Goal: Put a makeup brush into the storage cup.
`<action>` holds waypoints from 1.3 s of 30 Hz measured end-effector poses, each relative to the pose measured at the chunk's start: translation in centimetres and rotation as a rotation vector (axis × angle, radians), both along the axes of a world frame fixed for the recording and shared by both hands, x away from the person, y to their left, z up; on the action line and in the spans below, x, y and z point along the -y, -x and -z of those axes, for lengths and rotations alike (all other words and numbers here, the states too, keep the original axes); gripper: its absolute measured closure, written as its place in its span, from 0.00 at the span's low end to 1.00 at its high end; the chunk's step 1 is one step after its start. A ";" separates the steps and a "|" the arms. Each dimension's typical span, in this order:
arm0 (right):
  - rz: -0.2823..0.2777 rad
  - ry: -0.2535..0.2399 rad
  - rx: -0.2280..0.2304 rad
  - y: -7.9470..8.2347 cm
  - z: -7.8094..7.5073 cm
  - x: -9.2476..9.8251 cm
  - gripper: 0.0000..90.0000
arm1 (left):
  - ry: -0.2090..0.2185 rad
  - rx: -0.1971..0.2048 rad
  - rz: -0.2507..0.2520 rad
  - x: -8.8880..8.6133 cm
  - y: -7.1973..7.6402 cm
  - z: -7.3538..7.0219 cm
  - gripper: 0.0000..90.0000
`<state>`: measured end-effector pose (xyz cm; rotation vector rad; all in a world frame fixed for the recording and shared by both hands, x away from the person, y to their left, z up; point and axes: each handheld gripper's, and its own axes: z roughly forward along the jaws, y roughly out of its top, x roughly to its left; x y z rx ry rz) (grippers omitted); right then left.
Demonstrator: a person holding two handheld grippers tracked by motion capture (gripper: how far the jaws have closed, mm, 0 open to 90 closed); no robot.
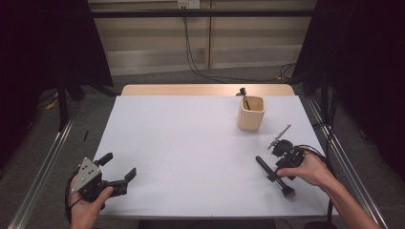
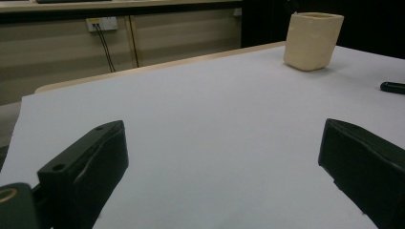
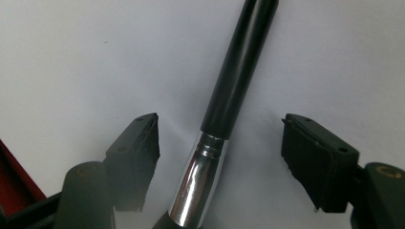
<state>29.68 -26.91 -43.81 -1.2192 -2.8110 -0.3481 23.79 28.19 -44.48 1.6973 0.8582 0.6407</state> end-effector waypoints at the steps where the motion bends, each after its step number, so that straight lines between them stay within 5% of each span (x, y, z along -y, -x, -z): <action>1: -0.002 0.010 0.001 0.1 0.1 -0.1 0.38 | 0.000 0.000 0.001 0.0 0.0 0.0 0.03; 14: 0.003 0.044 -0.041 0.6 0.8 -0.1 0.53 | -0.009 -0.002 0.013 0.1 0.0 0.0 0.03; 25: -0.021 0.127 0.006 0.9 0.9 -0.7 0.69 | -0.013 0.003 0.007 0.1 0.1 0.0 0.03; 39: 0.000 0.121 0.002 0.7 0.8 -0.5 0.80 | -0.032 -0.002 0.012 0.1 -0.1 0.1 0.03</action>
